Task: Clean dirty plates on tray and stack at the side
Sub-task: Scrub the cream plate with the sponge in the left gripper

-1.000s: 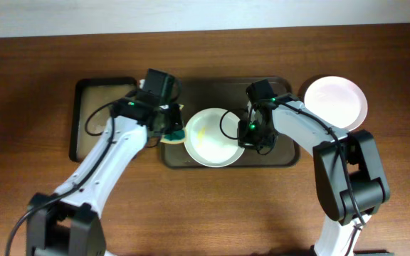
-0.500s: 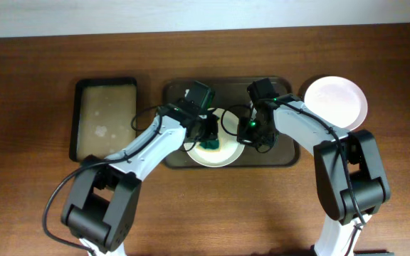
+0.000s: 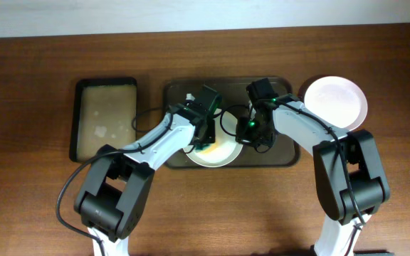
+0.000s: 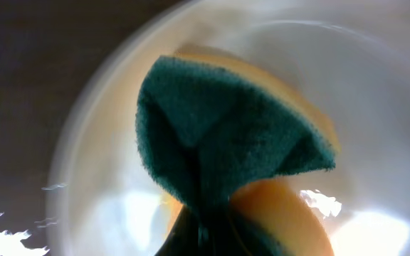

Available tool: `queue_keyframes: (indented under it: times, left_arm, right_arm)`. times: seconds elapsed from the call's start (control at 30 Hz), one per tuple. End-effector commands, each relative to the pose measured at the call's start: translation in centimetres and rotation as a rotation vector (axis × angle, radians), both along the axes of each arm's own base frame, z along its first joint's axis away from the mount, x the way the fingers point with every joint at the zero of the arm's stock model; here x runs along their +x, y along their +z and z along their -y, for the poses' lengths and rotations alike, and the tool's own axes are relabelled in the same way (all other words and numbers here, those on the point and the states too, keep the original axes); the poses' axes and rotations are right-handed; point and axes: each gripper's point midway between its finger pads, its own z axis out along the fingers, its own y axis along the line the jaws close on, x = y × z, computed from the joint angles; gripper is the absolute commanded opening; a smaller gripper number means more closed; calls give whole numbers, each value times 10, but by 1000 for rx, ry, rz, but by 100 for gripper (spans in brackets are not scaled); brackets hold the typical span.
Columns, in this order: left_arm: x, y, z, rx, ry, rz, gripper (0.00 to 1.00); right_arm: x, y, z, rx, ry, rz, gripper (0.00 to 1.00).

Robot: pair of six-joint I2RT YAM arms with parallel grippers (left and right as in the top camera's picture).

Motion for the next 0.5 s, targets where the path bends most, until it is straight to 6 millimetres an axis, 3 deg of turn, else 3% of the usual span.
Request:
queue_keyframes:
  times: [0.0,0.1,0.2,0.3,0.37,0.47]
  left_arm:
    - [12,7,-95,396,138,58,0]
    - [25,37,-101,438,160,108,0]
    - [39,69,-84,338,169,163,0]
    - [36,64,-18,-29,76,76,0]
    - [33,62,11,-161,26,39,0]
    - [27,54,36,-212,-26,20,0]
  right_arm:
    - [-12,-22,14,-77,-10,-54,4]
    - [-12,-22,15,-78,-10,-55,4]
    - [-12,-22,15,-78,-10,-55,4]
    - [-12,-22,14,-77,-10,-54,4]
    - [-12,-22,14,-77,-10,-54,4]
    - [-12,-22,15,-78,-10,-55,4]
